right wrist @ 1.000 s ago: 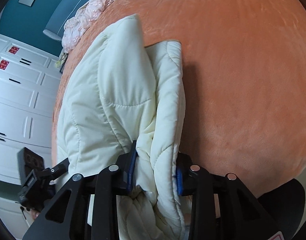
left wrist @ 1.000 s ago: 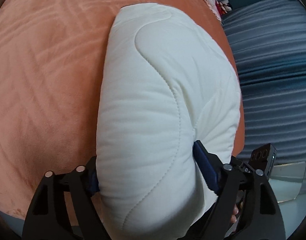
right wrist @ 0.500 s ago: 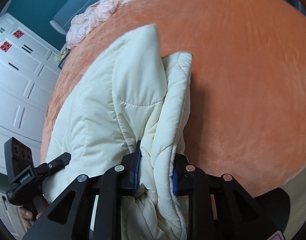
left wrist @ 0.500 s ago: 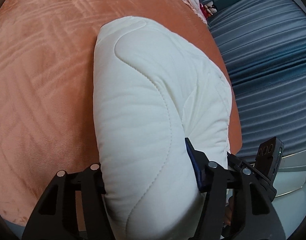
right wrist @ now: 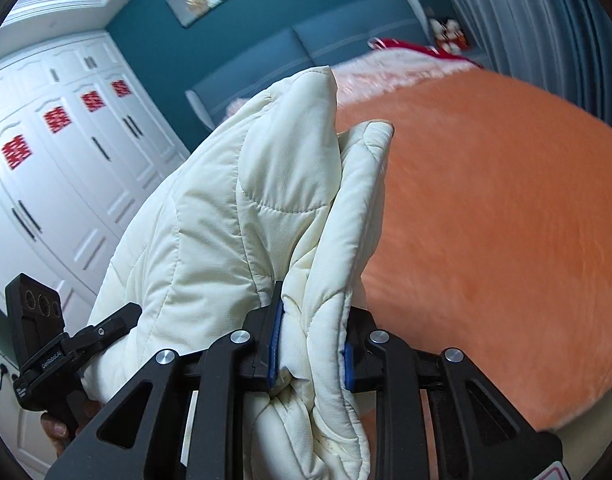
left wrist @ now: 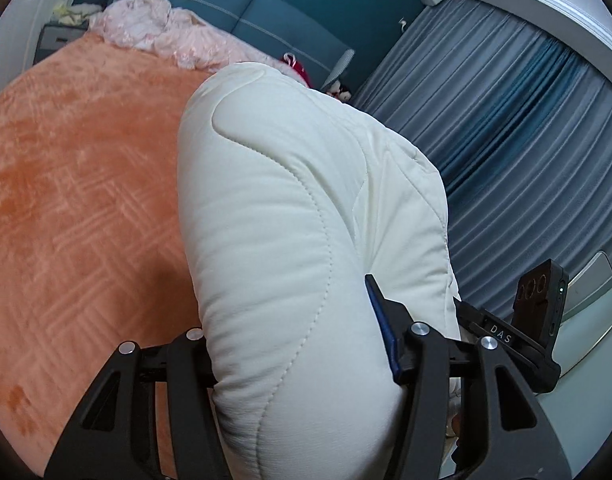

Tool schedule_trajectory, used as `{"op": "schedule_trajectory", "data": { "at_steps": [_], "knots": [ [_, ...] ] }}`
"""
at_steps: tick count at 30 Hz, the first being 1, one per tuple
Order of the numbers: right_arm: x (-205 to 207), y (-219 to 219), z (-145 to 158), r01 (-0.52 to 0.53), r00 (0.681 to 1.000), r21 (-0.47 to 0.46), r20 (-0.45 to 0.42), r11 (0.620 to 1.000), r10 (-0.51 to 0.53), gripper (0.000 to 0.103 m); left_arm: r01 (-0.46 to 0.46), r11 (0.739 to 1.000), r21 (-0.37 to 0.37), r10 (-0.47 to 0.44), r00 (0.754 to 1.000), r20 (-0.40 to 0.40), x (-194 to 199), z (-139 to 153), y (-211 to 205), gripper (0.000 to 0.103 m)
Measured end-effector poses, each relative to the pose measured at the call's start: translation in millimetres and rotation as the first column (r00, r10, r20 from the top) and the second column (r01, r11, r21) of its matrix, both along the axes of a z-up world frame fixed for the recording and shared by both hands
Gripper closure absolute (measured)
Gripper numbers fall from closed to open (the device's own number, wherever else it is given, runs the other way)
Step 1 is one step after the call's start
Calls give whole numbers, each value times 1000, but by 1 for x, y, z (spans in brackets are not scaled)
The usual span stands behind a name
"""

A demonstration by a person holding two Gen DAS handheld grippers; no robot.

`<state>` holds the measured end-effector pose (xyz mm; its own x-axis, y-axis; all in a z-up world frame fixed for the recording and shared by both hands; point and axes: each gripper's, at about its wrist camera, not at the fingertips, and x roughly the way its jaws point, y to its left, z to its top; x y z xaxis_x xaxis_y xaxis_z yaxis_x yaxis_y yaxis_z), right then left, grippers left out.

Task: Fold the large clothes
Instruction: 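Lift the folded bundle up off the bed with both tools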

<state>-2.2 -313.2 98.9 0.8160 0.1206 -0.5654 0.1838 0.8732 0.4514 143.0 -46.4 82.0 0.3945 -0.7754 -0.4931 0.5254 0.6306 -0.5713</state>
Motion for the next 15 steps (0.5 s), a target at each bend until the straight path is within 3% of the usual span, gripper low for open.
{"op": "schedule_trajectory", "data": {
  "at_steps": [8, 15],
  "knots": [
    [48, 47, 46, -111, 983, -45, 144, 993, 117, 80, -81, 996, -48, 88, 983, 160, 36, 47, 66, 50],
    [112, 75, 26, -160, 979, -36, 121, 986, 163, 80, -141, 988, -57, 148, 978, 147, 85, 27, 109, 49]
  ]
}}
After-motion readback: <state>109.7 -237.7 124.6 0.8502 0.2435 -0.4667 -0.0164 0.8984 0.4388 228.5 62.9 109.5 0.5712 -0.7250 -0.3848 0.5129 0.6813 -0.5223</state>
